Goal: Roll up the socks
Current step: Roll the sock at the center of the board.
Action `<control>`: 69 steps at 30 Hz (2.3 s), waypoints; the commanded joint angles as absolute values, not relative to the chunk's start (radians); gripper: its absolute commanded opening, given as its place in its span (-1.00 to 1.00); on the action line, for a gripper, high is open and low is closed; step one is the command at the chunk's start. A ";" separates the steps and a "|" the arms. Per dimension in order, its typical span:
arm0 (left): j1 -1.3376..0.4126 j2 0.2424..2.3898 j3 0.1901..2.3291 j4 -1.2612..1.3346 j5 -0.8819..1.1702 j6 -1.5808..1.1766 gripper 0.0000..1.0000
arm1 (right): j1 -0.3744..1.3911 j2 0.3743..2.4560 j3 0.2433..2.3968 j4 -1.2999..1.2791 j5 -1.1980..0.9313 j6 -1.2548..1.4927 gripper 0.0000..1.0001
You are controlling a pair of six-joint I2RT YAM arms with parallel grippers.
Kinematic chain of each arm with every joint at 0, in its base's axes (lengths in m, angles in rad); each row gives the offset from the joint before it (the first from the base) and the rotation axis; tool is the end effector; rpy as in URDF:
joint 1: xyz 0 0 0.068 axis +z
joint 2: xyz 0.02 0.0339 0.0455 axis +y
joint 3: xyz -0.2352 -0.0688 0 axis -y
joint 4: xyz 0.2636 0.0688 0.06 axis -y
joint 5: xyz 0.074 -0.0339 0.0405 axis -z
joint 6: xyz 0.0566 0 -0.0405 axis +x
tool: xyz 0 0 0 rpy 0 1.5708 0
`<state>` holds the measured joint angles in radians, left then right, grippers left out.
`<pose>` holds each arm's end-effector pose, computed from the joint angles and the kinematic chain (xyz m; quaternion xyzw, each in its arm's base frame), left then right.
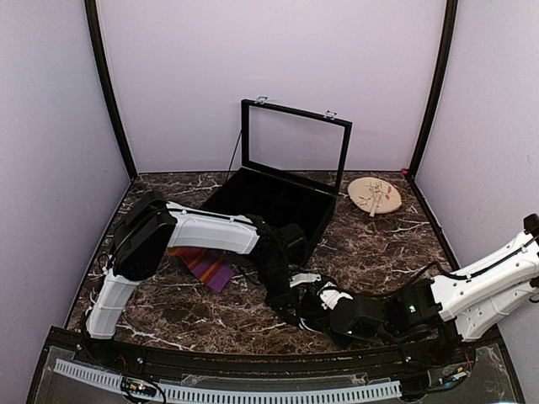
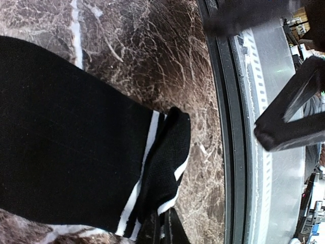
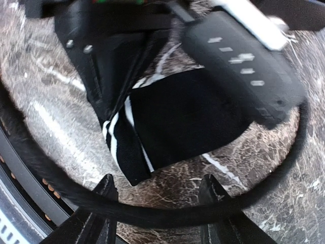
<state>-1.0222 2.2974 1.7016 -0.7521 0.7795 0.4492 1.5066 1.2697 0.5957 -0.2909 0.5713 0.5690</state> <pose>0.2025 -0.4076 0.0796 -0.6483 -0.6531 0.3913 0.0080 0.0474 0.2604 0.1205 -0.3388 0.8550 0.1099 0.3771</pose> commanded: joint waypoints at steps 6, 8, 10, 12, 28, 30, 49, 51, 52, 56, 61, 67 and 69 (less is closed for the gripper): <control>-0.994 2.317 1.734 -0.806 0.852 0.443 -1.00 | 1.554 1.377 0.660 -0.267 0.586 0.484 0.03; -0.990 2.319 1.736 -0.810 0.858 0.444 -1.00 | 1.555 1.396 0.670 -0.266 0.577 0.474 0.04; -0.988 2.323 1.739 -0.814 0.864 0.443 -1.00 | 1.556 1.415 0.678 -0.266 0.568 0.465 0.06; -0.988 2.327 1.741 -0.817 0.870 0.443 -1.00 | 1.555 1.436 0.688 -0.266 0.564 0.457 0.09; -0.985 2.347 1.744 -0.842 0.889 0.449 -1.00 | 1.497 1.559 0.738 -0.268 0.557 0.409 0.23; -0.985 2.349 1.744 -0.843 0.889 0.450 -1.00 | 1.485 1.563 0.738 -0.265 0.547 0.402 0.23; -0.977 2.361 1.753 -0.860 0.901 0.456 -1.00 | 1.405 1.643 0.730 -0.238 0.422 0.403 0.00; -0.976 2.362 1.756 -0.862 0.903 0.456 -1.00 | 1.396 1.647 0.729 -0.237 0.402 0.407 -0.07; -0.976 2.363 1.758 -0.863 0.904 0.457 -1.00 | 1.391 1.650 0.729 -0.238 0.391 0.410 -0.11; -0.973 2.366 1.760 -0.865 0.906 0.457 -1.00 | 1.375 1.670 0.731 -0.244 0.354 0.426 -0.24; -0.971 2.367 1.760 -0.864 0.902 0.454 -1.00 | 1.366 1.688 0.733 -0.251 0.324 0.445 -0.50; -0.965 2.370 1.760 -0.861 0.878 0.423 -0.85 | 1.361 1.681 0.723 -0.251 0.313 0.464 -0.82; -0.961 2.370 1.758 -0.863 0.874 0.413 -0.70 | 1.360 1.678 0.720 -0.251 0.311 0.468 -0.85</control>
<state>-0.9623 2.3592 1.7466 -0.8394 0.8978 0.4294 1.3781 1.6363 0.7547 -0.1749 0.3439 0.4500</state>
